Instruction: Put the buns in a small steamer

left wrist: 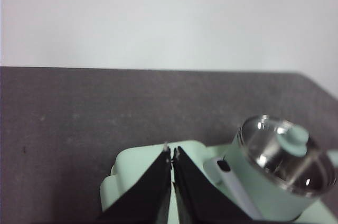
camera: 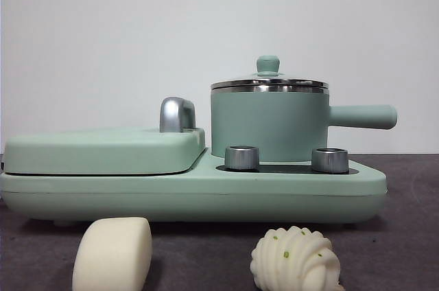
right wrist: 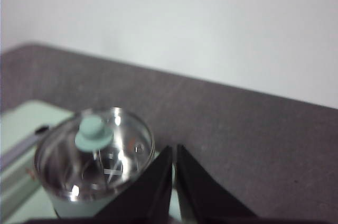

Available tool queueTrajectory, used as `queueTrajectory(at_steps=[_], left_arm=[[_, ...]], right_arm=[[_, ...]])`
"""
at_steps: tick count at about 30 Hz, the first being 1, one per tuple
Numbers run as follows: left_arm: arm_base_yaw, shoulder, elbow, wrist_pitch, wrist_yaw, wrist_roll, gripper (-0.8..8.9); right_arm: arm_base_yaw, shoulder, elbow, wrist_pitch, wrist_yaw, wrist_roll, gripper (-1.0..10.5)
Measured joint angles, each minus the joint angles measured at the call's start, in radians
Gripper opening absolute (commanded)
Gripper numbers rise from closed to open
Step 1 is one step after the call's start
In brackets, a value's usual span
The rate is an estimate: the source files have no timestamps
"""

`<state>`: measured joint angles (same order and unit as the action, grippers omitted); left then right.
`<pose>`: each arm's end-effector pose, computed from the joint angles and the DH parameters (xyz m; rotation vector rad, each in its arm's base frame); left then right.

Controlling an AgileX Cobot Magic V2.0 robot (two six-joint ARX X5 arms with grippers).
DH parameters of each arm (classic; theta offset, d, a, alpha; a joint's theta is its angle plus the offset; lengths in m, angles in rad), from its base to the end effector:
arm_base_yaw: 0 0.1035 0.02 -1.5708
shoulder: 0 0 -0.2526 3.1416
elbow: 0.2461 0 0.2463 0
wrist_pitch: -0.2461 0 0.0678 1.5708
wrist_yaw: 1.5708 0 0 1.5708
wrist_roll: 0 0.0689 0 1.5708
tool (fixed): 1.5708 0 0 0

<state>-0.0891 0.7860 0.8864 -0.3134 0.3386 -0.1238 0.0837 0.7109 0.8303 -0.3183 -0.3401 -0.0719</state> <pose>0.2001 -0.0409 0.3378 -0.1481 0.2391 -0.4125 0.1862 0.0387 0.3301 -0.0450 0.1834 0.4293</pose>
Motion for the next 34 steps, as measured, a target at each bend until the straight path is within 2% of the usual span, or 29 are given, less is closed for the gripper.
queueTrajectory(at_steps=[5,9,11,13,15,17,21,25,30,34], left_arm=[[-0.038,0.057,0.035,-0.059,0.001,0.162,0.08],[-0.068,0.071,0.035,-0.072,0.001,0.32,0.11],[-0.074,0.07,0.035,-0.072,0.001,0.358,0.69],[-0.078,0.07,0.035,-0.071,0.001,0.381,2.06],[-0.079,0.07,0.035,-0.071,0.001,0.395,2.86],[-0.079,0.07,0.035,-0.071,0.001,0.4,2.85],[-0.095,0.074,0.035,-0.046,0.001,0.393,2.8],[-0.147,0.118,0.037,0.038,0.001,0.337,2.79],[-0.264,0.232,0.039,0.143,0.001,0.266,2.79],[-0.351,0.344,0.039,0.251,0.001,0.249,2.8]], right_arm=[[0.029,0.027,0.001,-0.056,0.004,-0.126,0.1],[0.065,0.032,0.001,-0.079,0.054,-0.202,0.1],[0.076,0.032,0.001,-0.085,0.056,-0.214,0.3],[0.083,0.032,0.001,-0.086,0.056,-0.221,1.4],[0.088,0.032,0.001,-0.085,0.056,-0.227,2.4],[0.093,0.032,0.001,-0.086,0.056,-0.227,2.7],[0.094,0.032,0.001,-0.086,0.056,-0.227,2.7],[0.094,0.032,0.001,-0.086,0.056,-0.22,2.7],[0.094,0.032,0.001,-0.086,0.056,-0.191,2.7],[0.094,0.032,0.001,-0.086,0.056,-0.182,2.7]])
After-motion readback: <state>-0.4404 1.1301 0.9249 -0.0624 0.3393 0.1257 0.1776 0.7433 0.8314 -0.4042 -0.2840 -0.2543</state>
